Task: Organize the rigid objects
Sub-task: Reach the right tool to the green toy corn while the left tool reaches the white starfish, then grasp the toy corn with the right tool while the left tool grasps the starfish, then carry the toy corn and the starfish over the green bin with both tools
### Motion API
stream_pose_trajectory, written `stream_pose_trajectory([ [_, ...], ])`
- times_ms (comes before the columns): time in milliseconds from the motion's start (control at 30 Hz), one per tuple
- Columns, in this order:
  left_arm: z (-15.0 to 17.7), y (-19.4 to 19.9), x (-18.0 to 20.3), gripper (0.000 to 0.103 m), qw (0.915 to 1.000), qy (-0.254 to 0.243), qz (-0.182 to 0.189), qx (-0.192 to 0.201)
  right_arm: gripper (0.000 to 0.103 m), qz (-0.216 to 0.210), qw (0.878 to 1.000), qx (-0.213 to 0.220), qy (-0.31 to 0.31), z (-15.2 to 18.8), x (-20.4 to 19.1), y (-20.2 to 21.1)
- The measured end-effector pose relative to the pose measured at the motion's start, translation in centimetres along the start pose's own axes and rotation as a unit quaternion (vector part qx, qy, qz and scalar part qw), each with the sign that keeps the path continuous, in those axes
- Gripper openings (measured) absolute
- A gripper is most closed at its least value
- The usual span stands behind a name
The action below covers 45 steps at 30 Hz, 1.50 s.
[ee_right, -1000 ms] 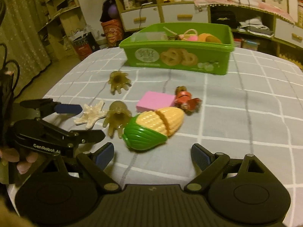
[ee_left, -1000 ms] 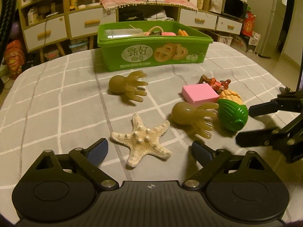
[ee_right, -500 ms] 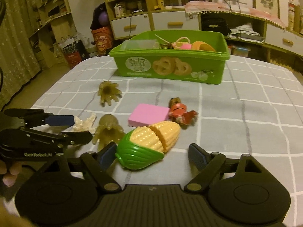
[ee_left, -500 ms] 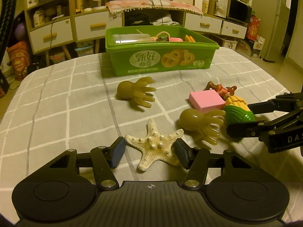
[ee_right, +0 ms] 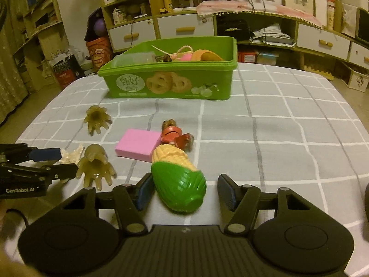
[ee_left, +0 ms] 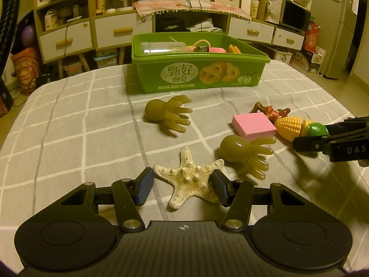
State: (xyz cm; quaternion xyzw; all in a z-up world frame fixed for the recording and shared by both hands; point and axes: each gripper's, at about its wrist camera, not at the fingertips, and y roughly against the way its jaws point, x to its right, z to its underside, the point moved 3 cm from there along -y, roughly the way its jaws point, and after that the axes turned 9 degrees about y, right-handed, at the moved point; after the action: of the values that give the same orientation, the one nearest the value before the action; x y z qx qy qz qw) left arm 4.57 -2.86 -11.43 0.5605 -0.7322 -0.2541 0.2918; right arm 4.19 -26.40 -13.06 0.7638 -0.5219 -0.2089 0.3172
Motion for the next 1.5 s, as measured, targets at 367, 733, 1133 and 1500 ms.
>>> stream_pose_trajectory([
  [367, -0.1, 0.0, 0.0, 0.059, 1.0000, 0.005, -0.001, 0.003, 0.035, 0.003, 0.999, 0.008, 0.047, -0.5, -1.9, -0.5],
  [733, -0.4, 0.1, 0.0, 0.055, 0.9999, 0.012, 0.001, 0.003, 0.034, -0.001, 0.999, 0.020, 0.025, -1.4, -1.4, 0.7],
  [1133, -0.7, 0.4, 0.3, 0.053, 0.9997, 0.020, 0.011, 0.006, 0.034, -0.014, 0.999, 0.042, 0.007, -2.6, -1.3, 2.3],
  [1500, -1.0, 0.5, 0.9, 0.040, 0.9998, 0.011, 0.015, 0.000, 0.034, -0.024, 0.998, 0.058, -0.008, -3.4, -1.1, 3.2],
])
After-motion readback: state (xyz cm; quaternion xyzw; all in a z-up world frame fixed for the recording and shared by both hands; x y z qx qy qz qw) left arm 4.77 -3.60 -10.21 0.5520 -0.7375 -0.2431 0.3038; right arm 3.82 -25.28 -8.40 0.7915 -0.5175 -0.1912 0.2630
